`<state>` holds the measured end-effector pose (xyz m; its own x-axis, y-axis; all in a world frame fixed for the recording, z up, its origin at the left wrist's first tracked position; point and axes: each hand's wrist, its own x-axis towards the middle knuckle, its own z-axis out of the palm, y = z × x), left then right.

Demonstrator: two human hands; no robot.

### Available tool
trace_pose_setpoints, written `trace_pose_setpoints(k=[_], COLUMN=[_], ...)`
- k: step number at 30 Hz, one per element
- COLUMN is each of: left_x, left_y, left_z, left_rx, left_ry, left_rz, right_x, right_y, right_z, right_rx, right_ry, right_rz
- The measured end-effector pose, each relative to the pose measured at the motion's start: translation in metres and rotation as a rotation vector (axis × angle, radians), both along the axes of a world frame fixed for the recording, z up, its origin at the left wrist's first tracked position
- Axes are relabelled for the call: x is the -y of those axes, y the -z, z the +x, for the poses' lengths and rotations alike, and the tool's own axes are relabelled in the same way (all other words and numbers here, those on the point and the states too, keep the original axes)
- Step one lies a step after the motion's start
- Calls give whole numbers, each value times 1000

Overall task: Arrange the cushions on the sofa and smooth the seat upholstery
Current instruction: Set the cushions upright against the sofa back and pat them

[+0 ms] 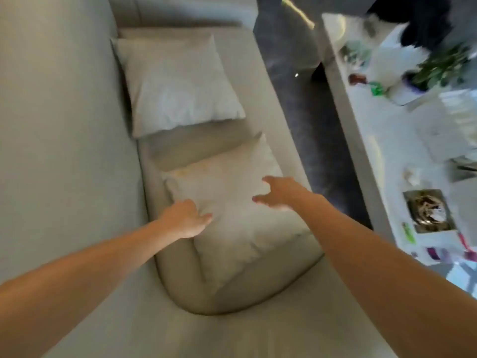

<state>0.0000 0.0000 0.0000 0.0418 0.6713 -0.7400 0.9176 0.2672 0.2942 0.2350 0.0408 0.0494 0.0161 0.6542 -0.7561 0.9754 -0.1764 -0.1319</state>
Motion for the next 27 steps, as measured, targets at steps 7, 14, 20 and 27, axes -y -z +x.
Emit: trace_pose_setpoints(k=[7, 14, 20, 27], left_x=[10, 5, -27, -8], left_y=[122, 95, -48, -94], left_z=[24, 46, -18, -109], left_rx=[253, 241, 140, -106], left_ry=[-659, -716, -309, -138], left_rz=[18, 259, 532, 388], right_x=[4, 0, 17, 20], right_y=[144, 161, 114, 93], right_z=[25, 39, -30, -184], right_rx=[-68, -253, -744, -861], right_ry=[367, 603, 1122, 979], right_rz=[99, 134, -131, -243])
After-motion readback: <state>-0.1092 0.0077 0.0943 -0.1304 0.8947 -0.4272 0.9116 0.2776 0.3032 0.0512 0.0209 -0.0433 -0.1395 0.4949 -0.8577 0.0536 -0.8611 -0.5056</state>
